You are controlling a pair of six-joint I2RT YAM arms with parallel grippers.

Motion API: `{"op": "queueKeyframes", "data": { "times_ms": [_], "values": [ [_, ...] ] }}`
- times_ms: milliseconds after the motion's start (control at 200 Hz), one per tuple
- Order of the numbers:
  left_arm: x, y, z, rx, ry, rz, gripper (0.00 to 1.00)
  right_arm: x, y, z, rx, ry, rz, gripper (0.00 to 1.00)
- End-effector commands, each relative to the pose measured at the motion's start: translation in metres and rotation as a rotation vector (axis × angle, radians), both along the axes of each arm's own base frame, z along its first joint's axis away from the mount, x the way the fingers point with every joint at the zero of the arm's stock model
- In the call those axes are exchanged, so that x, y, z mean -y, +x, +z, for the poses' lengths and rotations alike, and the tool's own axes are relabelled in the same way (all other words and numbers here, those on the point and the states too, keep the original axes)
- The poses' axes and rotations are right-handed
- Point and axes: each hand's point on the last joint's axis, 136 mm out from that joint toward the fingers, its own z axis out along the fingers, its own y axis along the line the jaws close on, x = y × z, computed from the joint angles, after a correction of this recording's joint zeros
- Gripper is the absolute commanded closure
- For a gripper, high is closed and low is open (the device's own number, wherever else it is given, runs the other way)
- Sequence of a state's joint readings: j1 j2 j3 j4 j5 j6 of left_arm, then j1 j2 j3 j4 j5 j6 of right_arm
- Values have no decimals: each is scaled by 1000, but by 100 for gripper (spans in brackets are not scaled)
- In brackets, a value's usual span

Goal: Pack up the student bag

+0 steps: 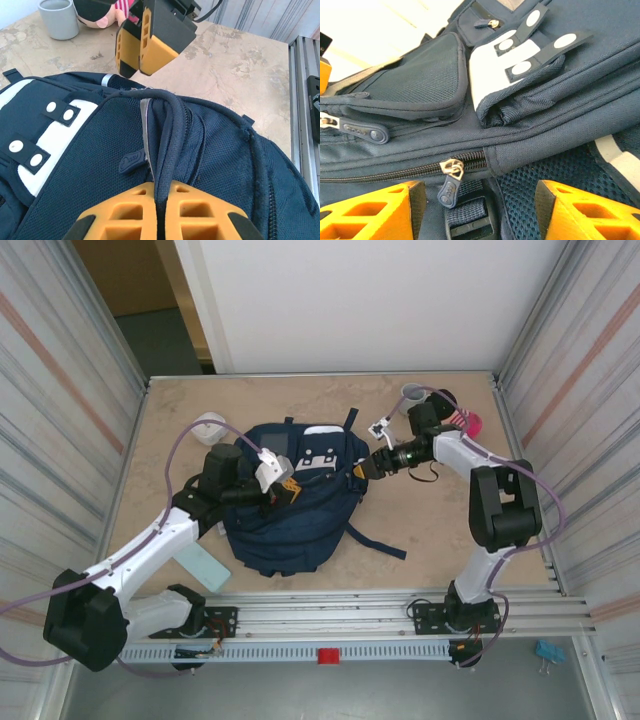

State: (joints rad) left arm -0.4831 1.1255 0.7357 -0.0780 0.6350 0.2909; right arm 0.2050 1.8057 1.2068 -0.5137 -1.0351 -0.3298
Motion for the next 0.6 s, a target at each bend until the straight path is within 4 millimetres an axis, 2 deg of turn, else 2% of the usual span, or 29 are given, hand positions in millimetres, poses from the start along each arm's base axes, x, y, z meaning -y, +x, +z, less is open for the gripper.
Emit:
{"op": "queueKeyframes", "data": {
  "times_ms": [0, 125, 396, 596],
  "values": [
    [-1, 3, 25, 73, -62, 7, 100, -12, -1, 4, -37, 65, 37, 39],
    [-1, 3, 25, 71, -63, 8, 100, -19, -6, -2, -72, 77, 67, 40],
    [-1, 4, 27, 78, -66, 11, 100, -29, -24, -8, -118, 98, 126, 49],
    [-1, 4, 27, 78, -64, 16, 100, -31, -32, -3, -109, 98, 145, 66]
  ]
}}
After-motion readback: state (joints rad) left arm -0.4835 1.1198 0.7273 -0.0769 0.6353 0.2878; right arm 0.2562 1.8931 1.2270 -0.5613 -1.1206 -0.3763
